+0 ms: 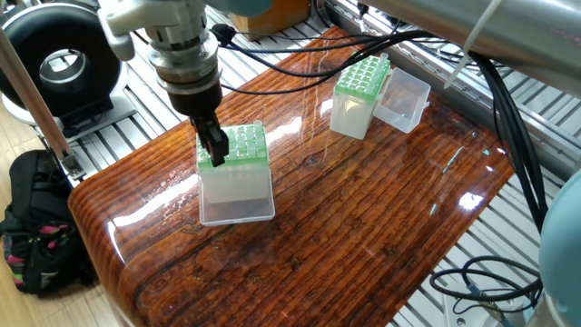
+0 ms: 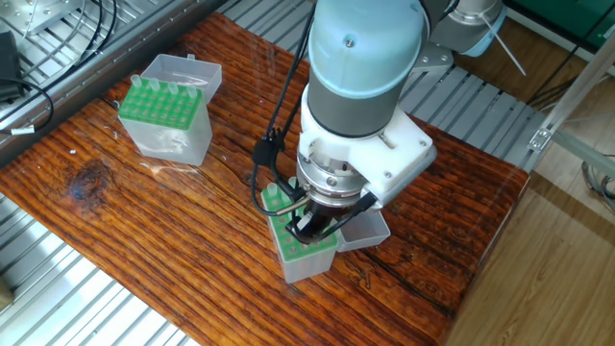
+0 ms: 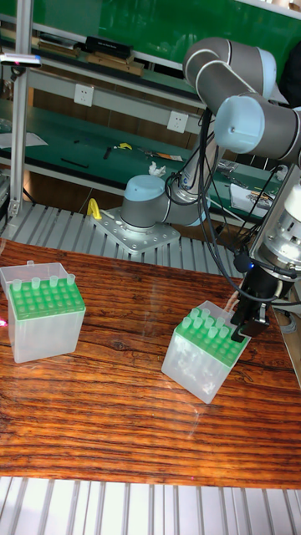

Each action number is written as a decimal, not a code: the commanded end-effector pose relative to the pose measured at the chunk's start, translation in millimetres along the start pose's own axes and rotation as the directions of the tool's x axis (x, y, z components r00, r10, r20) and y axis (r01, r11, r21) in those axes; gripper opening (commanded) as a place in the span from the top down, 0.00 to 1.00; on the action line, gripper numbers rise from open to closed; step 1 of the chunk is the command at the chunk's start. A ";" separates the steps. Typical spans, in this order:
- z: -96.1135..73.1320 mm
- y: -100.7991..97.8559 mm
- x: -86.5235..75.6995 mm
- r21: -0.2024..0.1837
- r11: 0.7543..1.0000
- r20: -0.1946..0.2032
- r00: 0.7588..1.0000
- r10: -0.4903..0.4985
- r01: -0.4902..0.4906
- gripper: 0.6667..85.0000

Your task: Transfer all large pipette tips from one holder to another

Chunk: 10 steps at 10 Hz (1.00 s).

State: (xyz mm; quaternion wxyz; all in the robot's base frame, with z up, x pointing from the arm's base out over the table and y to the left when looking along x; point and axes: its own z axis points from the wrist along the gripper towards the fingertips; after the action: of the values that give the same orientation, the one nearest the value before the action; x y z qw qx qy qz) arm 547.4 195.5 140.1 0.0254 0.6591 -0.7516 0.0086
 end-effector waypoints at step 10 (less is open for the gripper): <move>-0.4 -3.4 -2.5 0.011 0.999 0.017 0.999 0.031 -0.031 0.71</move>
State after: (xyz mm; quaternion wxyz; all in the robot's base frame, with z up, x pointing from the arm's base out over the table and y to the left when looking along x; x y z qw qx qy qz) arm 549.7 195.5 138.6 0.0196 0.6524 -0.7576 0.0102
